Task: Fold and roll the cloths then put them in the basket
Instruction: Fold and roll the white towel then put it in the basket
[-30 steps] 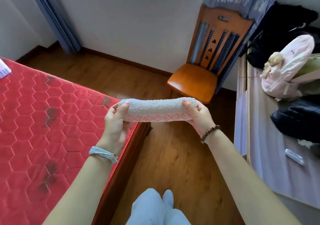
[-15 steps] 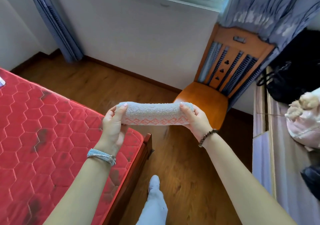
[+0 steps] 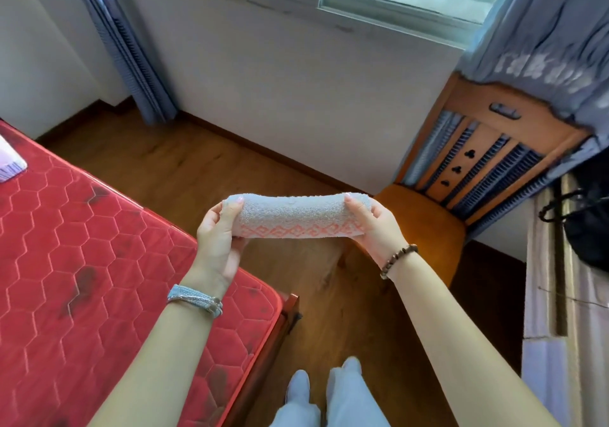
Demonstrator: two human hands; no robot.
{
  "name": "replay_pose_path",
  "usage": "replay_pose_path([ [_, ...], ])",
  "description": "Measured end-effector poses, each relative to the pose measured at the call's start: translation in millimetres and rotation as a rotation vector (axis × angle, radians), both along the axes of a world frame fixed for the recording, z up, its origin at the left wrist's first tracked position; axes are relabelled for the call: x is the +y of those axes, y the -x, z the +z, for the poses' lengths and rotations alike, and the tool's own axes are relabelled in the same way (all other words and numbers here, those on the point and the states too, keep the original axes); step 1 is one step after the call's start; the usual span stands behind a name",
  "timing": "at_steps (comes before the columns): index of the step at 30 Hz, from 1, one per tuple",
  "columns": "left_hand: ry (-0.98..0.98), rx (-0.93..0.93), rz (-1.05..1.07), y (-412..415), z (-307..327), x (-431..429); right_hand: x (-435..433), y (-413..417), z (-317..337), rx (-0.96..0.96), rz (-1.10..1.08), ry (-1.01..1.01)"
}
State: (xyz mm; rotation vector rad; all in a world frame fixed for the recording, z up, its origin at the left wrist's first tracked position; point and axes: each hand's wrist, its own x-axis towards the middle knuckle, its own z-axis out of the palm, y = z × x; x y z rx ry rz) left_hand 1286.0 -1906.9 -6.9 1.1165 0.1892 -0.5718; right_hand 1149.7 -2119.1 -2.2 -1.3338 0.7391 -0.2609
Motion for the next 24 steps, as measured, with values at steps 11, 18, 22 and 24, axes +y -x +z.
replay_pose_path([
  [11,-0.005,-0.004,0.192,-66.8,-7.0,-86.1,-105.2,-110.0,-5.9,-0.016,0.139,-0.028],
  [18,0.037,-0.005,0.357,-104.5,-4.3,-140.5,-171.8,-177.1,1.4,-0.034,0.299,-0.061],
  [22,0.03,0.011,0.439,-114.8,-8.3,-163.0,-198.0,-213.6,4.7,-0.048,0.38,-0.041],
  [24,0.022,0.031,0.49,-118.1,-9.2,-167.3,-200.9,-230.2,2.3,-0.034,0.407,-0.031],
])
